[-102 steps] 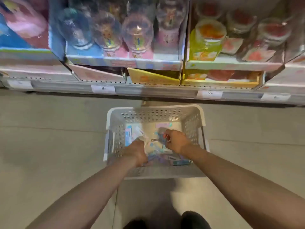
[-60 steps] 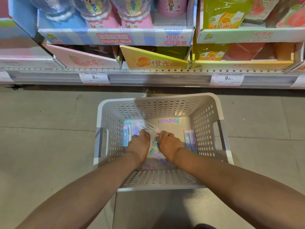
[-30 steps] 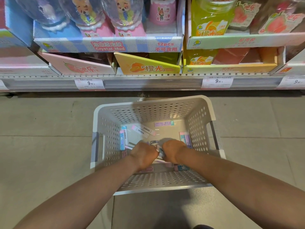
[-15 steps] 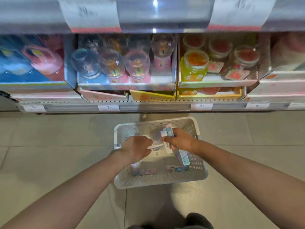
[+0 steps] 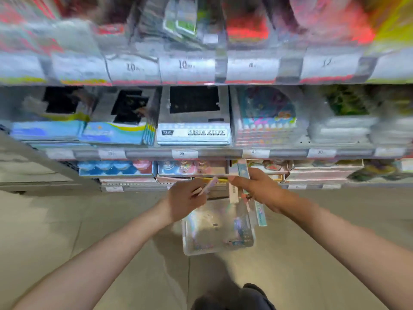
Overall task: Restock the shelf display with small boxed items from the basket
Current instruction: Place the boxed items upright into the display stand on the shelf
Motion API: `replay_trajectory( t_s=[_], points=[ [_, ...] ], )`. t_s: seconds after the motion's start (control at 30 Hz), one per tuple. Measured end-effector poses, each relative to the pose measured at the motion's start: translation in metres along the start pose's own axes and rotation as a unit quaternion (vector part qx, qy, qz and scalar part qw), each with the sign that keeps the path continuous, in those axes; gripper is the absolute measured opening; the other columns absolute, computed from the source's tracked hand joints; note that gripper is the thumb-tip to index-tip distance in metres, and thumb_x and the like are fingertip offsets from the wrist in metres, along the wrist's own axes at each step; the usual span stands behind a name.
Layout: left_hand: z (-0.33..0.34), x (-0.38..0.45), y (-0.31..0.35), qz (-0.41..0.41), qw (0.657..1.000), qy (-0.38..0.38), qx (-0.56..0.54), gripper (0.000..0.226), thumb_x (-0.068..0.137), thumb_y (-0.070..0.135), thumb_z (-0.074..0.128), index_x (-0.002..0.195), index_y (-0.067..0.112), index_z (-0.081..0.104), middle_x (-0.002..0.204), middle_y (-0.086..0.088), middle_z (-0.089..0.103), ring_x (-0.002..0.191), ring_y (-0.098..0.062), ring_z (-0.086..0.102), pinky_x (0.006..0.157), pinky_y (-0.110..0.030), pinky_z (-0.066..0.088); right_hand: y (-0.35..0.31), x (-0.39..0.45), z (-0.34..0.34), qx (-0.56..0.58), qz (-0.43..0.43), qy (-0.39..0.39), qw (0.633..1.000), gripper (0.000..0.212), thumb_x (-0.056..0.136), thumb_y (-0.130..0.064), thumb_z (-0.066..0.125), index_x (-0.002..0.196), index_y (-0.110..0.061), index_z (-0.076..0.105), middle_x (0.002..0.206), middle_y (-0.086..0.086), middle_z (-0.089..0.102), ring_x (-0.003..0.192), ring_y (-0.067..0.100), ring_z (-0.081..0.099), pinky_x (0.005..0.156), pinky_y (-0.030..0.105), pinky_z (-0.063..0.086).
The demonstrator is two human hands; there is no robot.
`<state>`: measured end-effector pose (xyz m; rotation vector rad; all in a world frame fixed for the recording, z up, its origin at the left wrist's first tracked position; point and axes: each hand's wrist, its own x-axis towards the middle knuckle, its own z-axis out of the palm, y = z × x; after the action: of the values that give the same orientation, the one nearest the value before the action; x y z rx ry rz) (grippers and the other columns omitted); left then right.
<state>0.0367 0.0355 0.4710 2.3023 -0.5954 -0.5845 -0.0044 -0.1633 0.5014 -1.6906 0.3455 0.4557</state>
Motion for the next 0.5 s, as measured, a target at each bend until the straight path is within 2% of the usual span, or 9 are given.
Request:
replay_trajectory(
  t_s=[0.07,0.13,0.23,0.33,0.37,0.43,0.5],
  points=[
    [-0.041,-0.022,0.047,0.009,0.999,0.01,-0.051,0.025,0.077,0.029,0.051,0.054,0.028,0.041,0.045,0.008,0.047,0.048,0.005,0.046,0.049,-0.011,0.031,-0.046,-0.033,-0.006,0.019,-0.023,-0.002,1.0,0.019,0.091,-0.019,0.055,0.073,-0.026,0.058,0.052,-0.011,0.061,0.044,-0.003,0.055,0.048,0.019,0.045],
    [-0.079,-0.043,0.091,0.024,0.995,0.017,-0.091,0.029,0.081,0.026,0.053,0.057,0.011,0.048,0.05,0.007,0.046,0.047,-0.001,0.044,0.05,-0.012,0.031,-0.096,-0.068,-0.01,0.027,-0.047,-0.008,0.998,0.02,0.092,-0.019,0.052,0.072,-0.024,0.057,0.046,-0.013,0.06,0.041,-0.003,0.053,0.048,0.019,0.042],
    [-0.13,-0.076,0.152,0.039,0.989,0.029,-0.14,0.028,0.089,0.015,0.055,0.062,0.006,0.05,0.044,0.011,0.048,0.04,0.001,0.041,0.045,-0.01,0.029,-0.168,-0.122,-0.011,0.032,-0.081,-0.031,0.996,0.027,0.094,-0.017,0.048,0.067,-0.021,0.053,0.04,-0.011,0.056,0.033,0.0,0.049,0.039,0.014,0.036],
    [-0.177,-0.105,0.209,0.025,0.974,0.03,-0.224,0.024,0.091,0.01,0.05,0.081,-0.011,0.054,0.038,0.011,0.042,0.034,0.0,0.033,0.04,-0.01,0.026,-0.232,-0.169,-0.011,0.032,-0.119,-0.042,0.991,0.034,0.095,-0.016,0.045,0.061,-0.013,0.045,0.033,-0.008,0.045,0.026,0.007,0.034,0.035,0.019,0.027],
    [-0.192,-0.113,0.228,0.013,0.968,0.027,-0.249,0.021,0.092,0.006,0.047,0.084,-0.012,0.054,0.04,0.01,0.041,0.033,0.0,0.03,0.038,-0.01,0.025,-0.252,-0.183,-0.012,0.027,-0.129,-0.043,0.99,0.034,0.095,-0.016,0.044,0.061,-0.012,0.043,0.033,-0.008,0.043,0.026,0.007,0.031,0.036,0.02,0.026],
    [-0.222,-0.127,0.264,-0.006,0.957,0.017,-0.29,0.014,0.09,0.004,0.044,0.081,-0.002,0.054,0.05,0.005,0.037,0.033,-0.003,0.026,0.034,-0.011,0.026,-0.289,-0.208,-0.012,0.023,-0.151,-0.039,0.988,0.033,0.095,-0.017,0.044,0.061,-0.013,0.042,0.033,-0.009,0.041,0.027,0.007,0.028,0.036,0.02,0.024],
    [-0.249,-0.139,0.294,-0.004,0.952,0.0,-0.307,0.012,0.087,0.013,0.05,0.075,0.012,0.052,0.054,0.0,0.033,0.036,-0.006,0.023,0.034,-0.013,0.021,-0.321,-0.23,-0.012,0.019,-0.187,-0.039,0.981,0.031,0.095,-0.016,0.043,0.064,-0.015,0.043,0.032,-0.009,0.038,0.027,0.006,0.026,0.035,0.019,0.022]
  ],
)
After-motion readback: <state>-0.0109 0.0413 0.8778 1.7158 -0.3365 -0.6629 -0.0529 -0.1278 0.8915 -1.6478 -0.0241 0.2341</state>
